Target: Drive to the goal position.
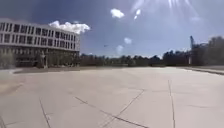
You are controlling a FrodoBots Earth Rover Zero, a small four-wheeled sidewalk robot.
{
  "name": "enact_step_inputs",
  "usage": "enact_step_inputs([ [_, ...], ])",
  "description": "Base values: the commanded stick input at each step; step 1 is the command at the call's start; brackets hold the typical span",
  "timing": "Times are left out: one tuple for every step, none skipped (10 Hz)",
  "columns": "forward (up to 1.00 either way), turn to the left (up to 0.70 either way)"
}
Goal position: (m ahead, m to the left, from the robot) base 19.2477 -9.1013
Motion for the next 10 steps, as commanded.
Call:
enact_step_inputs([
  [0.7, 0.01],
  [0.7, 0.01],
  [0.7, 0.01],
  [0.7, 0.01],
  [0.7, 0.01],
  [0.7, 0.01],
  [0.7, 0.01],
  [0.7, 0.01],
  [0.7, 0.01],
  [0.7, 0.01],
])
